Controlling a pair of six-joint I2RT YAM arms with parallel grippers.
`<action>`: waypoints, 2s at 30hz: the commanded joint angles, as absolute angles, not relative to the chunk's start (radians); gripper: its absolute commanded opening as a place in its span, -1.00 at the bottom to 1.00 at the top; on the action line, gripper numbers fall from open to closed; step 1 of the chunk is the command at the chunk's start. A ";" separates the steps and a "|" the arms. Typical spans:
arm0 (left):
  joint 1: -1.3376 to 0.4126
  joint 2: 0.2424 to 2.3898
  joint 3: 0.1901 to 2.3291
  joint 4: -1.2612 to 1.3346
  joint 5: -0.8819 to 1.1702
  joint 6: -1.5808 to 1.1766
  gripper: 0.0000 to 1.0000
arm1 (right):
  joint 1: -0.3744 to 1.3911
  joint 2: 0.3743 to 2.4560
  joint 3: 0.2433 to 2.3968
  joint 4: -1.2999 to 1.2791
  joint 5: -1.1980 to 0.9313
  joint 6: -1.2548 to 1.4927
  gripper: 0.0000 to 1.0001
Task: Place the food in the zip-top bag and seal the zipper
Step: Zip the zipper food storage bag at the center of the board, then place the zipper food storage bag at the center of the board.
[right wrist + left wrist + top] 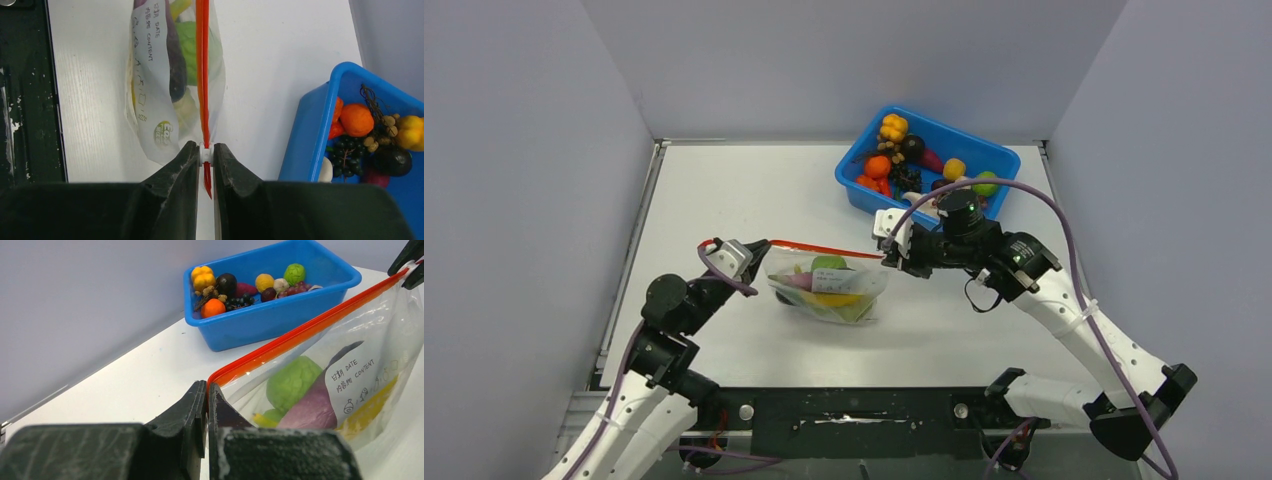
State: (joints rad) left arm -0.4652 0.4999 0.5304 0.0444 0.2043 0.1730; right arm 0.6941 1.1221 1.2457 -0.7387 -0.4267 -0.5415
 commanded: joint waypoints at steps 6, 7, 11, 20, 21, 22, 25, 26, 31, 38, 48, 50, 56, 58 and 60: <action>-0.448 0.468 0.608 0.015 0.056 0.207 -1.00 | 0.661 1.036 1.234 -0.790 -0.353 -0.511 -0.98; -0.448 0.463 0.606 0.007 0.051 0.206 -1.00 | 0.660 1.031 1.231 -0.791 -0.355 -0.507 -0.98; -0.446 0.439 0.601 -0.008 0.021 0.194 -1.00 | 0.658 1.031 1.226 -0.792 -0.375 -0.493 -0.99; -0.446 0.350 0.639 -0.130 0.019 0.139 -1.00 | 0.657 0.991 1.161 -0.782 -0.585 -0.413 -1.00; -0.446 0.337 0.646 -0.145 0.014 0.122 -1.00 | 0.658 0.975 1.145 -0.760 -0.631 -0.394 -1.00; -0.446 0.325 0.652 -0.165 -0.001 0.104 -1.00 | 0.657 0.960 1.128 -0.735 -0.671 -0.379 -1.00; -0.446 0.309 0.653 -0.243 -0.075 0.089 -1.00 | 0.656 0.921 1.072 -0.645 -0.717 -0.341 -1.00; -0.446 0.307 0.653 -0.262 -0.105 0.088 -1.00 | 0.656 0.916 1.051 -0.619 -0.705 -0.329 -1.00; -0.446 0.305 0.582 -0.221 -0.136 0.079 -1.00 | 0.617 1.018 0.962 -0.524 -0.599 -0.299 -0.98; -0.446 0.488 0.587 -0.108 -0.249 0.070 -1.00 | 0.509 1.182 1.034 -0.434 -0.445 -0.250 -0.91; -0.443 0.678 0.640 -0.033 -0.273 -0.009 -0.70 | 0.464 1.225 1.028 -0.277 -0.407 -0.169 -0.18; -0.443 0.671 0.633 -0.012 -0.269 -0.016 -0.53 | 0.464 1.218 1.030 -0.256 -0.383 -0.145 -0.04; -0.442 0.648 0.630 0.019 -0.267 -0.048 -0.06 | 0.463 1.163 0.994 -0.163 -0.330 -0.075 0.70; -0.443 0.641 0.632 0.024 -0.275 -0.084 0.05 | 0.466 1.140 0.981 -0.134 -0.315 -0.034 0.98; -0.443 0.632 0.633 0.027 -0.289 -0.133 0.40 | 0.465 1.119 0.976 -0.125 -0.277 0.022 0.95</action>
